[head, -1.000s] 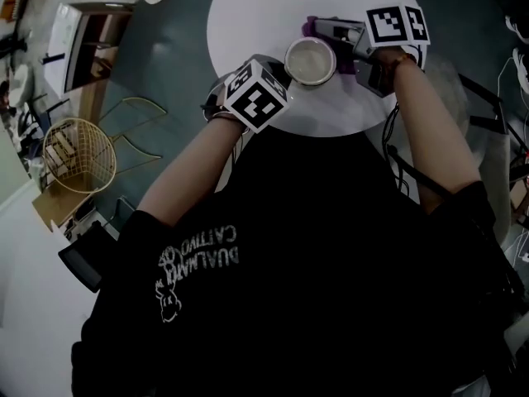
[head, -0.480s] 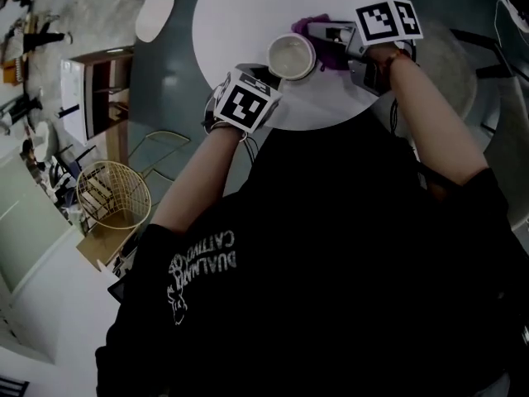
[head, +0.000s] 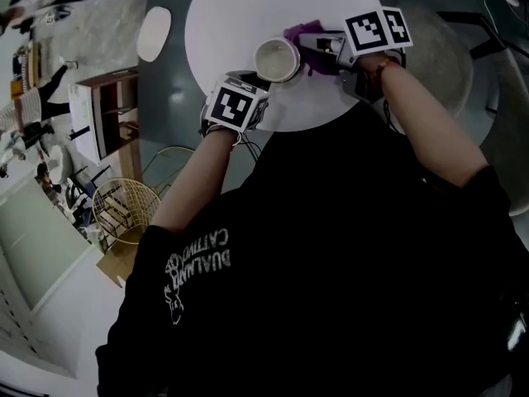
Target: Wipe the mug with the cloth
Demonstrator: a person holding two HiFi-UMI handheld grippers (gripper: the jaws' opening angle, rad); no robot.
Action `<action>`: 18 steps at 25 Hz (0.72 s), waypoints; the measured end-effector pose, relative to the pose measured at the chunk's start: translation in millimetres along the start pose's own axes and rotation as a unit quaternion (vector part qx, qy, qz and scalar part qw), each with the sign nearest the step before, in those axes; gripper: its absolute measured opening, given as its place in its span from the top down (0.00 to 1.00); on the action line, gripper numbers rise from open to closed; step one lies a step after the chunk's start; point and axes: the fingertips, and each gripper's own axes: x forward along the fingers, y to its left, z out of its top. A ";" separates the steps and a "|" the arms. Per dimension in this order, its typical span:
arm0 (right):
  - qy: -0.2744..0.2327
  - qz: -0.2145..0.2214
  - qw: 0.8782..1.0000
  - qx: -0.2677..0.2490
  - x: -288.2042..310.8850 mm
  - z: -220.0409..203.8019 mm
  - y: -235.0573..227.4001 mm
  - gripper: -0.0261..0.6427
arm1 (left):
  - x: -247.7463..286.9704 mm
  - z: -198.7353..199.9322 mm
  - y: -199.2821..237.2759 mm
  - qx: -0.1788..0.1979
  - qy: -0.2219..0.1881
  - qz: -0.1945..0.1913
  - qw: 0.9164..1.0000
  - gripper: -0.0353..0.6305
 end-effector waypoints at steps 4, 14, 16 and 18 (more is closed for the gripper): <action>0.000 -0.004 1.000 -0.008 -2.2 -2.1 0.8 0.90 | -0.3 1.6 2.0 0.001 0.000 -0.004 1.000 0.85; 0.031 0.011 0.999 -0.007 -12.2 -18.3 2.2 0.90 | 0.7 2.8 5.1 0.003 0.006 0.004 1.000 0.84; 0.039 0.012 0.999 -0.009 -12.7 -19.6 4.2 0.90 | -0.8 3.2 6.4 0.000 0.007 0.000 1.000 0.85; 0.042 0.011 0.999 -0.013 -13.5 -22.1 5.9 0.90 | -2.1 2.7 5.7 -0.005 0.007 -0.001 1.000 0.85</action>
